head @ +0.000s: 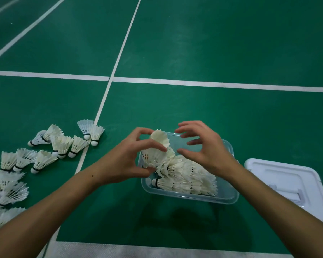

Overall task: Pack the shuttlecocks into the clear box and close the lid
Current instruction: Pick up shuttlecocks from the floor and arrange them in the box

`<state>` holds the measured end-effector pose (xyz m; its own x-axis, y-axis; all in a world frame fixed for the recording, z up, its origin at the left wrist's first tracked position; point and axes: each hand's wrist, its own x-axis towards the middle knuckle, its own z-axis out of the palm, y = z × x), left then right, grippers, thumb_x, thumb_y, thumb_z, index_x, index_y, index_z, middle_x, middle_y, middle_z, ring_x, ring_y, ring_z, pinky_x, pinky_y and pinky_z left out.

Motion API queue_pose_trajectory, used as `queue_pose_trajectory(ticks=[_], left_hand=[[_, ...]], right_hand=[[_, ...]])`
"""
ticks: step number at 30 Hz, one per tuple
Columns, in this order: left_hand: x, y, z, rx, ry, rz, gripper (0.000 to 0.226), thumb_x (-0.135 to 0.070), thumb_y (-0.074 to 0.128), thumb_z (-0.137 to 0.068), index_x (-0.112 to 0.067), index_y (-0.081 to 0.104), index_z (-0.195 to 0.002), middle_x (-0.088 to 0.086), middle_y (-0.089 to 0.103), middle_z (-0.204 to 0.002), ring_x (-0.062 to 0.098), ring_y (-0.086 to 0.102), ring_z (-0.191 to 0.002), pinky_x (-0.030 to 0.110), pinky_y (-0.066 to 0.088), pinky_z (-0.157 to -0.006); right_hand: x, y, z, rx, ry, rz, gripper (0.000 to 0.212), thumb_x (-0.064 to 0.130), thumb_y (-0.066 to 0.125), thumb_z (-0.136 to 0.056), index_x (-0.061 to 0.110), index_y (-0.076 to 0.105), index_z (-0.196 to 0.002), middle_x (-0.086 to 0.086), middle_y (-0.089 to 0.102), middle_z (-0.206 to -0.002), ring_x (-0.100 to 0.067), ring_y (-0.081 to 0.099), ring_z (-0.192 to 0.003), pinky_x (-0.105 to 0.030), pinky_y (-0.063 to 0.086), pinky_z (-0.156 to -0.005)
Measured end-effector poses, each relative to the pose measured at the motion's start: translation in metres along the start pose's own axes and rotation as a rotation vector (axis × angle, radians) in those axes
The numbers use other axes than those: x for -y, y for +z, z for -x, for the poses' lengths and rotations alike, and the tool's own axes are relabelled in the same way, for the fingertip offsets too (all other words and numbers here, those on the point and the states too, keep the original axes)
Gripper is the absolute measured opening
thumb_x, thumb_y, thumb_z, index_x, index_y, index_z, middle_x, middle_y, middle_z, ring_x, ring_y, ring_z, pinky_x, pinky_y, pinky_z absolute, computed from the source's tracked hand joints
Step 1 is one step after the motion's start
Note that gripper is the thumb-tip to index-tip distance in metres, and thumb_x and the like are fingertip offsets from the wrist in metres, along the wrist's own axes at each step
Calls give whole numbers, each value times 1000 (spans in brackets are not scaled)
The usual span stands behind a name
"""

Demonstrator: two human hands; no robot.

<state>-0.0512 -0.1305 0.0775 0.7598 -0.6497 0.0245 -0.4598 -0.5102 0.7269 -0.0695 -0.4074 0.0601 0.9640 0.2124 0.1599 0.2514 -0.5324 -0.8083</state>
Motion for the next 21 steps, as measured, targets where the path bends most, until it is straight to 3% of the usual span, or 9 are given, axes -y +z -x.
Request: queue_pose_trajectory(ticks=[3, 6, 7, 9, 11, 14, 16, 19, 21], left_hand=[[-11, 5, -8, 73, 36, 90, 54, -17, 92, -79, -39, 72, -124, -5, 43, -142, -17, 54, -105, 2, 40, -82], [-16, 8, -16, 123, 26, 172, 55, -18, 91, -80, -41, 71, -126, -8, 45, -140, 8, 62, -104, 25, 55, -80], [-17, 9, -18, 126, 31, 177, 56, -17, 91, -80, -40, 71, -127, -8, 46, -140, 9, 63, -102, 24, 54, -79], [-16, 9, -20, 107, 44, 166, 61, -14, 91, -80, -37, 69, -132, -5, 48, -141, -3, 60, -104, 9, 47, -80], [-11, 4, -20, 39, 35, 134, 70, -16, 90, -81, -41, 62, -140, -7, 48, -142, -5, 58, -105, 9, 46, -80], [1, -4, -15, -110, -37, 126, 76, -19, 89, -81, -47, 55, -142, -20, 52, -133, 15, 54, -70, 26, 51, -58], [7, -7, -10, -180, -76, 131, 74, -17, 89, -81, -46, 56, -141, -24, 53, -126, 35, 45, -63, 40, 49, -53], [11, -7, -1, -204, -73, 92, 69, -18, 89, -82, -43, 58, -138, -20, 55, -131, 15, 48, -64, 30, 48, -54], [11, -4, 2, -205, -72, 81, 68, -17, 88, -82, -39, 58, -139, -13, 56, -133, 3, 53, -74, 22, 47, -57]], right_hand=[[3, -1, 6, 42, -110, 102, 29, 20, 87, -86, 24, 76, -113, 6, 55, -140, -10, 62, -122, -27, 57, -94], [-3, 7, 11, 34, -153, 147, 17, 16, 85, -85, 20, 79, -100, 4, 60, -134, -9, 65, -112, -37, 58, -92], [-6, 9, 12, 17, -158, 149, 15, 15, 85, -85, 20, 79, -98, 3, 62, -132, -9, 66, -110, -39, 58, -91], [-10, 9, 13, -37, -151, 143, 11, 21, 83, -88, 18, 80, -98, 3, 65, -128, -11, 67, -107, -38, 60, -88], [-16, 8, 13, -114, -92, 127, 15, 31, 80, -90, 19, 81, -98, 4, 67, -123, -9, 67, -105, -34, 62, -85], [-31, 12, 18, -228, 36, 164, 15, 36, 80, -90, 22, 82, -97, 7, 69, -114, -9, 68, -100, -33, 64, -78], [-40, 20, 22, -251, 101, 256, 18, 41, 79, -90, 25, 82, -98, 11, 70, -110, -8, 68, -95, -37, 64, -76], [-39, 34, 23, -231, 142, 400, 19, 46, 77, -91, 29, 82, -98, 16, 72, -104, -8, 68, -90, -39, 62, -73], [-34, 41, 22, -224, 156, 500, 18, 47, 77, -91, 31, 82, -98, 16, 74, -103, -9, 69, -88, -33, 58, -68]])
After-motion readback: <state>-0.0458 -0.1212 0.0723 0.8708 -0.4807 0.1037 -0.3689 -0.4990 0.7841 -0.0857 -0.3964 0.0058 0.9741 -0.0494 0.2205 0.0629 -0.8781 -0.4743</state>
